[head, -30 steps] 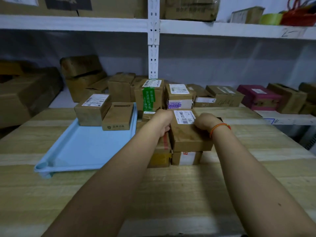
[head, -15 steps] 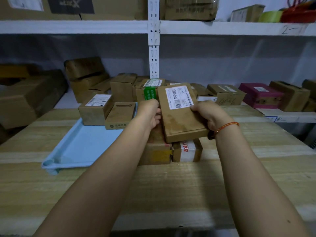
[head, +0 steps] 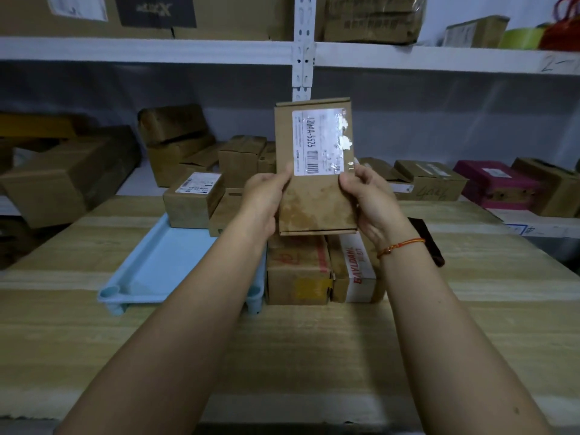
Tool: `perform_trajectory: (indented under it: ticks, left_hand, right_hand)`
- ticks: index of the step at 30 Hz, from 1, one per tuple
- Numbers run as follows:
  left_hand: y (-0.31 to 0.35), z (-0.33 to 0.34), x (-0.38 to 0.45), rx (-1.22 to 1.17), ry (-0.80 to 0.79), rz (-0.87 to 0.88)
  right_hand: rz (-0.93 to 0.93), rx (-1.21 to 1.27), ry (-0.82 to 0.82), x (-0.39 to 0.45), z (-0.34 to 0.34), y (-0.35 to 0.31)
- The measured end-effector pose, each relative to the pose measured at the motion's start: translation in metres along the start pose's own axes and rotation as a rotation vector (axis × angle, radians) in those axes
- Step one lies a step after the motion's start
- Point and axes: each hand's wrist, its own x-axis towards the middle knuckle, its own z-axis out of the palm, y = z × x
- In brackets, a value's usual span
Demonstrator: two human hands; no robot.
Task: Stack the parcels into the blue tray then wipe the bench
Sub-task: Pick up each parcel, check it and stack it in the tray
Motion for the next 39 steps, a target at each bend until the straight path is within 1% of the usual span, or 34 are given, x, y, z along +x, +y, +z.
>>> perform_trajectory:
  ticks: [3,9,10,12,15,18,22,24,26,28,30,31,32,34,36,38,39]
  left_hand:
    - [0.002,-0.003,-0.004,-0.002,-0.052,-0.001]
    - [0.003,-0.010,-0.005,-0.002,-0.099,-0.023]
    - [0.004,-0.010,-0.005,-0.010,-0.111,-0.033]
    - [0.004,-0.010,-0.006,0.001,-0.104,-0.030]
    - [0.003,-0.008,-0.009,0.028,-0.095,-0.001]
    - [0.003,-0.006,-0.011,0.033,-0.149,0.050]
    - [0.003,-0.002,-0.015,0.058,-0.222,0.144]
    - [0.002,-0.001,-0.015,0.085,-0.272,0.192]
    - [0.000,-0.001,-0.015,0.131,-0.339,0.230]
    - [0.001,-0.002,-0.016,0.194,-0.417,0.242]
    - [0.004,-0.004,-0.017,0.190,-0.477,0.219]
    - [0.006,-0.005,-0.017,0.178,-0.481,0.204]
    - [0.007,-0.007,-0.016,0.178,-0.468,0.195]
    - [0.008,-0.009,-0.013,0.170,-0.381,0.171]
    - [0.007,-0.011,-0.007,0.128,-0.209,0.161]
    - [0.003,-0.015,0.000,0.135,-0.021,0.192]
    - [0.001,-0.017,0.002,0.168,0.044,0.201]
  right_hand:
    - [-0.017,0.019,-0.016,0.001,0.008,0.002]
    - [0.017,-0.004,0.024,0.001,0.010,0.006]
    - [0.017,-0.059,0.040,0.000,0.011,0.006]
    - [-0.012,-0.256,0.103,0.002,0.015,0.007]
    - [-0.106,-0.509,0.159,0.000,0.024,0.009]
    - [-0.202,-0.631,0.184,-0.004,0.033,0.008]
    - [-0.218,-0.768,0.259,-0.009,0.043,0.007]
    - [-0.178,-0.761,0.256,-0.009,0.046,0.007]
    - [-0.150,-0.681,0.249,-0.008,0.047,0.008]
    - [-0.168,-0.555,0.269,-0.010,0.046,0.006]
    - [-0.221,-0.464,0.301,-0.010,0.043,0.005]
    - [-0.234,-0.436,0.319,-0.011,0.041,0.003]
    - [-0.242,-0.407,0.331,-0.011,0.039,0.002]
    - [-0.246,-0.323,0.354,-0.009,0.033,0.001]
    - [-0.215,-0.180,0.359,-0.007,0.026,-0.001]
    - [-0.174,-0.027,0.301,-0.007,0.021,-0.001]
    - [-0.166,0.032,0.258,-0.007,0.017,-0.001]
